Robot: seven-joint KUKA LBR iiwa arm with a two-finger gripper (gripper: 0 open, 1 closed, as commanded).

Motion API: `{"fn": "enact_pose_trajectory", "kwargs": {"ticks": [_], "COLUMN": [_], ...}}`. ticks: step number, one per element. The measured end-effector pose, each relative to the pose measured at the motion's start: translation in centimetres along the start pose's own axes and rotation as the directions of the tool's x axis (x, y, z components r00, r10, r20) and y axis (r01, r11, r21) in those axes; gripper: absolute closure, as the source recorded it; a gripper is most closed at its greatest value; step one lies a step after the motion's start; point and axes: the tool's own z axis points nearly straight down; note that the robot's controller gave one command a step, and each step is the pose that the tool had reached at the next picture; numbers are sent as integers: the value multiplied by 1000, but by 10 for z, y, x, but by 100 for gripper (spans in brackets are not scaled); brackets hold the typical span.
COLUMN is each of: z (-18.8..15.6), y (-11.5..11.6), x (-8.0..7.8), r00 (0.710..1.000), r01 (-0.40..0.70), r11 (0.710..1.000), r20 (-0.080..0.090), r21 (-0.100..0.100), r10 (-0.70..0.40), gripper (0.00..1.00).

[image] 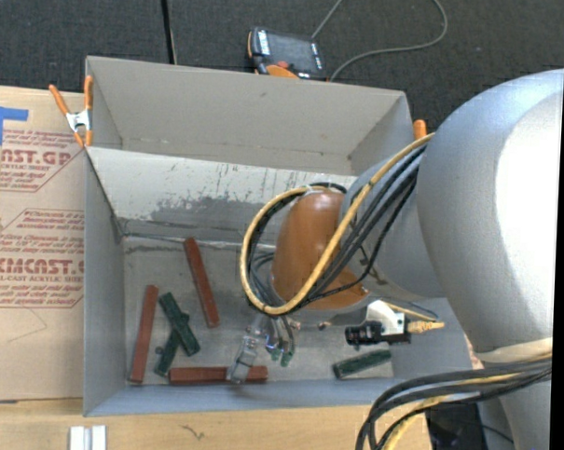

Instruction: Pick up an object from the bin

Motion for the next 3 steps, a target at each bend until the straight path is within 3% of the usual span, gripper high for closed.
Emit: {"fn": "enact_pose_trajectory", "kwargs": {"ticks": [1,2,3], "z": [13,15,21], "y": [-41,-94,-165], "x": [-15,-40,-66], "r00": [978,992,995], "r01": [-208,-129,97], "r11": [978,992,995], "r20": [0,2,1], "r21": [5,7,7], "r10": [208,129,-97], "gripper": [0,0,0]}}
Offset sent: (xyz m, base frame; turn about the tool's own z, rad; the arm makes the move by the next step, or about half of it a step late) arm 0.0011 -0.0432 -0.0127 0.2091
